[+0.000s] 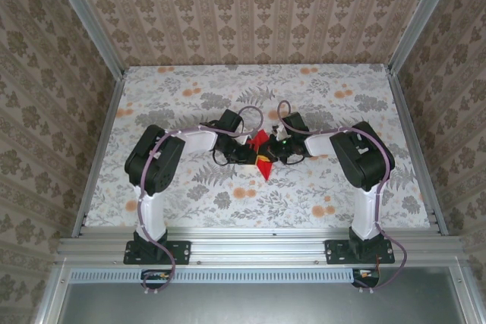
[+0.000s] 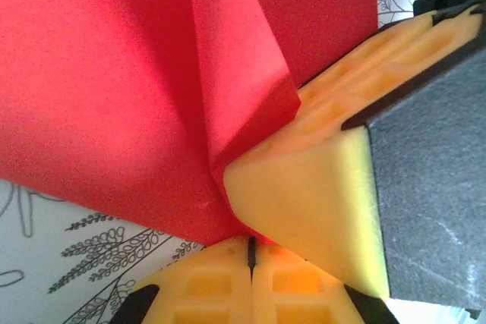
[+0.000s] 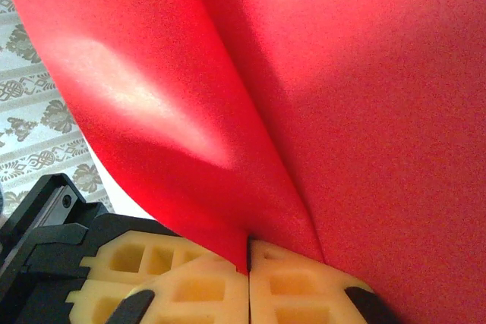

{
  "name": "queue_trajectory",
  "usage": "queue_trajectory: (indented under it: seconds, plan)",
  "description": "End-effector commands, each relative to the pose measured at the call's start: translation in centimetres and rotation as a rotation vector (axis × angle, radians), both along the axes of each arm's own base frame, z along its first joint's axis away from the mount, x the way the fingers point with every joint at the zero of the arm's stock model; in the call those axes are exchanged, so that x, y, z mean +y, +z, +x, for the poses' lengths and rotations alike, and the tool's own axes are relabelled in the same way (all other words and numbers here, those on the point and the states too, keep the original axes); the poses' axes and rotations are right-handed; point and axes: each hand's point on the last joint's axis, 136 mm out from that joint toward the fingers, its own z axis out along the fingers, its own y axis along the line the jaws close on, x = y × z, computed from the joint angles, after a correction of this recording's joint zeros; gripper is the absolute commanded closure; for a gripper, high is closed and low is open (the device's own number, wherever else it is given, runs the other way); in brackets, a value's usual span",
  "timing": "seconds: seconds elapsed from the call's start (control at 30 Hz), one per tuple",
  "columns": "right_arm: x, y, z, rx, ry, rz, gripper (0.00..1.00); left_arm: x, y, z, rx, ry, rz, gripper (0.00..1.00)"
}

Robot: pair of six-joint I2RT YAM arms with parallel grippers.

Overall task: Fold a paper plane with a square sheet of paper (pick it up from the middle)
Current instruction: Fourth fold the wing at the center of the table.

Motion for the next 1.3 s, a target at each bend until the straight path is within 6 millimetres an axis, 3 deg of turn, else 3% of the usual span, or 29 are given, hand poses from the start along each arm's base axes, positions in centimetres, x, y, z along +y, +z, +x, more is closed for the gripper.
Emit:
queue_trajectory:
  seconds: [0.0, 0.3, 0.6, 0.93, 1.1, 1.27]
  plan:
    - [-0.7, -3.4, -1.0, 0.054, 0.0, -0.078, 0.9, -0.8, 2.9, 0.2, -0.049, -0.001, -0.057, 1.0]
    - [-1.1, -4.5, -1.6, 0.07, 0.008, -0.103, 0.9, -1.1, 5.4, 0.6, -0.083, 0.007, -0.092, 0.92]
    - [-0.7, -4.2, -1.5, 0.072, 0.006, -0.069, 0.84, 0.2, 5.4, 0.9, -0.114, 0.042, -0.014, 0.8]
    - [-0.8, -3.9, -2.0, 0.061, 0.016, -0.06, 0.81, 1.4, 6.9, 3.8, -0.213, 0.159, 0.013, 0.71]
    - [-0.6, -3.7, -2.0, 0.048, 0.023, -0.045, 0.77, 2.7, 6.7, 5.5, -0.226, 0.244, 0.039, 0.69]
    - [-0.5, -3.4, -2.0, 0.036, 0.03, -0.04, 0.75, 2.2, 6.8, 6.9, -0.212, 0.261, 0.0, 0.66]
